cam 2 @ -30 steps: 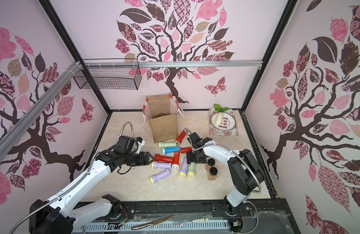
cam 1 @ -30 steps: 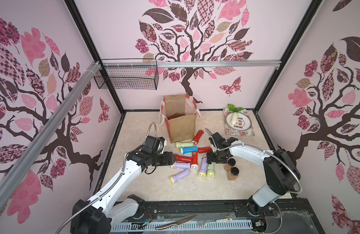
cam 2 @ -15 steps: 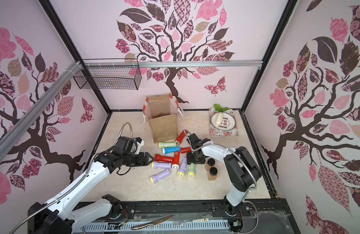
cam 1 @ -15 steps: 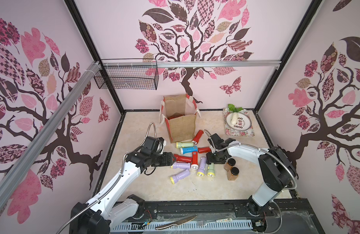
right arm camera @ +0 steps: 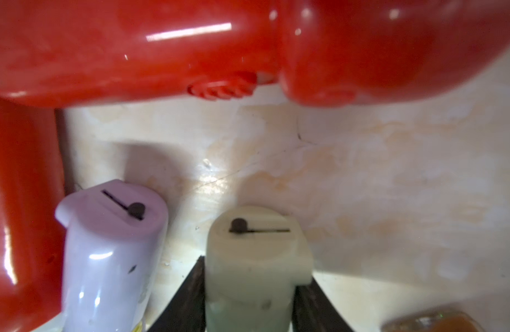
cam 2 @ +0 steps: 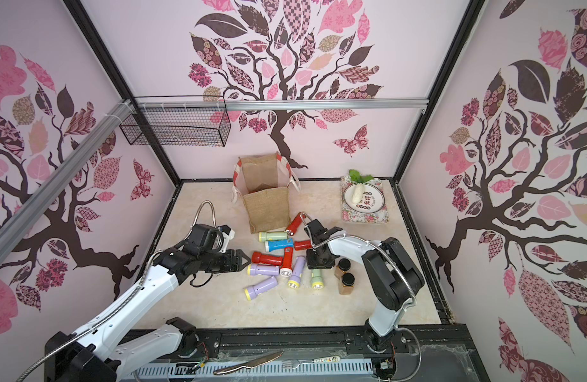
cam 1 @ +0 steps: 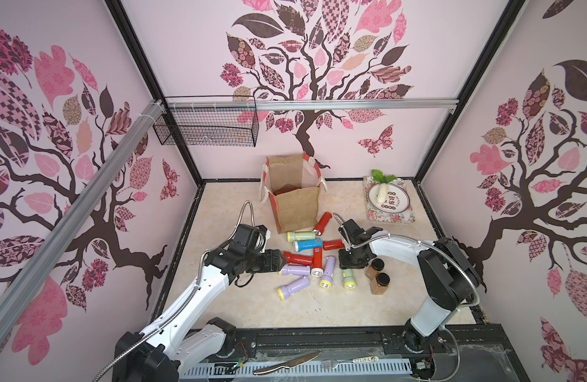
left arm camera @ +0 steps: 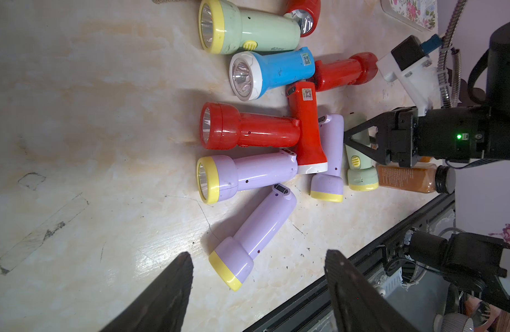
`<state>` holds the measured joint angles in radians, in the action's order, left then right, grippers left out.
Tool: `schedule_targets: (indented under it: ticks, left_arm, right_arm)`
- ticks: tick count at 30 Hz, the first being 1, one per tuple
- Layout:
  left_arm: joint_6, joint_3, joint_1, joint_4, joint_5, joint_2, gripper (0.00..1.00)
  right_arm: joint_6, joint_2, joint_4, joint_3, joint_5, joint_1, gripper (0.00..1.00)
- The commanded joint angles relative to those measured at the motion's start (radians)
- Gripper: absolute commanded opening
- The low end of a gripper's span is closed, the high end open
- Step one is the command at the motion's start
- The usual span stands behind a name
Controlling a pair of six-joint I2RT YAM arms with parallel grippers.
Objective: Put the flashlights into the tote bags
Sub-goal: Pick up the flashlight from the center of the board.
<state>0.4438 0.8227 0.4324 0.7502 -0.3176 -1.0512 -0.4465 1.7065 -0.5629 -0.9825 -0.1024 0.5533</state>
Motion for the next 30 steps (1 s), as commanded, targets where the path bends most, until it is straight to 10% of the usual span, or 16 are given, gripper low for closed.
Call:
schedule_targets:
  ticks: [1, 18, 30]
  left_arm:
    - [-0.014, -0.027, -0.004, -0.019, 0.009, 0.017, 0.76]
    - [-0.016, -0.014, -0.012, -0.022, 0.005, -0.003, 0.76]
    - [0.002, -0.007, -0.012, -0.075, -0.017, -0.055, 0.76]
  right_arm:
    - [0.003, 0.044, -0.004, 0.022, 0.004, -0.001, 0.37]
    - [0.048, -0.176, -0.018, -0.008, -0.003, -0.001, 0.00]
    - [0.133, -0.377, 0.063, -0.130, -0.019, 0.001, 0.00]
